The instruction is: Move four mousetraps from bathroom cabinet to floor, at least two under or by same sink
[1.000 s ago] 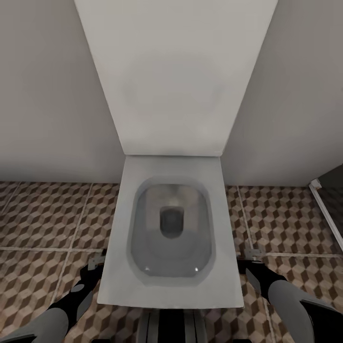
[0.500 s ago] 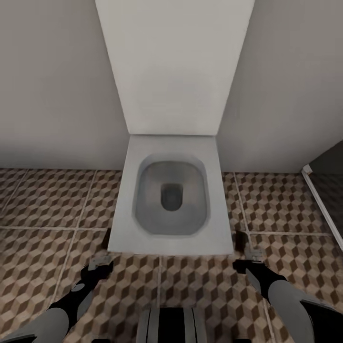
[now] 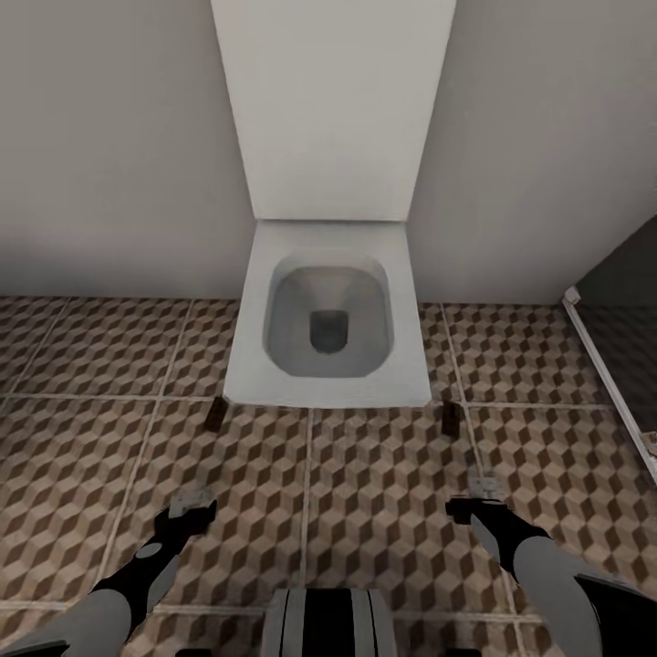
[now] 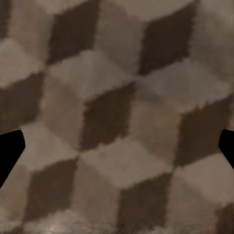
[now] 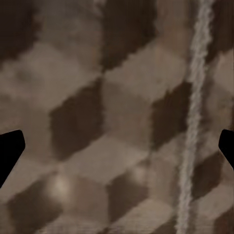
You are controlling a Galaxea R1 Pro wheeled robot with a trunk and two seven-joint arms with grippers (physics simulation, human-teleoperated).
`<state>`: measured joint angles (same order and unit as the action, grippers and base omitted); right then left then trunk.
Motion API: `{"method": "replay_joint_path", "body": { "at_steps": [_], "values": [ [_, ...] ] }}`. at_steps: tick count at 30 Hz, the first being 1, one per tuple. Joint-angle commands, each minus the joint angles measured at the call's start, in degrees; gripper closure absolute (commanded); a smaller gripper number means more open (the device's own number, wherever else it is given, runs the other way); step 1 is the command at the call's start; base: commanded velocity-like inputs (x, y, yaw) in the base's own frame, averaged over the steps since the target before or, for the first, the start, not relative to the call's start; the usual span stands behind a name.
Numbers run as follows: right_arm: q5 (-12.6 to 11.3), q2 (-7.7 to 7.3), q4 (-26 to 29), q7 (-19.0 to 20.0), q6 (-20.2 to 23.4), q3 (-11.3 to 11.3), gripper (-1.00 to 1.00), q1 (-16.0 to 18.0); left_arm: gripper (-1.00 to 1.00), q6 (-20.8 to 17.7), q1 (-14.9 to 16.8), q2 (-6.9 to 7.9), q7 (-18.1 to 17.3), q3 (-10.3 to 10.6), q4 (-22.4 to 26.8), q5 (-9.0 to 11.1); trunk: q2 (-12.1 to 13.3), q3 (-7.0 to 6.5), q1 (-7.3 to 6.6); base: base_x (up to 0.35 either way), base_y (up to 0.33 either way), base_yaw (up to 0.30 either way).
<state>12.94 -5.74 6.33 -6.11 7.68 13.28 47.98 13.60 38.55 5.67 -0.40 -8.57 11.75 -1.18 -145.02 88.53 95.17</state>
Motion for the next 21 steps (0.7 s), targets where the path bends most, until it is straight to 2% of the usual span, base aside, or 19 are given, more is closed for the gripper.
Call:
{"method": "replay_joint_path", "body": {
  "at_steps": [1, 21],
  "values": [
    [0.6, 0.03, 0.1, 0.0, 0.3, 0.4, -1.0, 0.0, -1.0, 0.2, 0.0, 0.0, 0.0, -0.2, -0.1, -0.1, 0.0, 0.03, -0.05, -0.345, 0.0, 0.0],
    [0.6, 0.11, 0.1, 0.0, 0.0, 0.3, -1.0, 0.0, -1.0, 0.2, 0.0, 0.05, -0.1, -0.2, -0.1, -0.1, 0.0, 0.03, -0.05, -0.345, 0.0, 0.0]
  ]
}}
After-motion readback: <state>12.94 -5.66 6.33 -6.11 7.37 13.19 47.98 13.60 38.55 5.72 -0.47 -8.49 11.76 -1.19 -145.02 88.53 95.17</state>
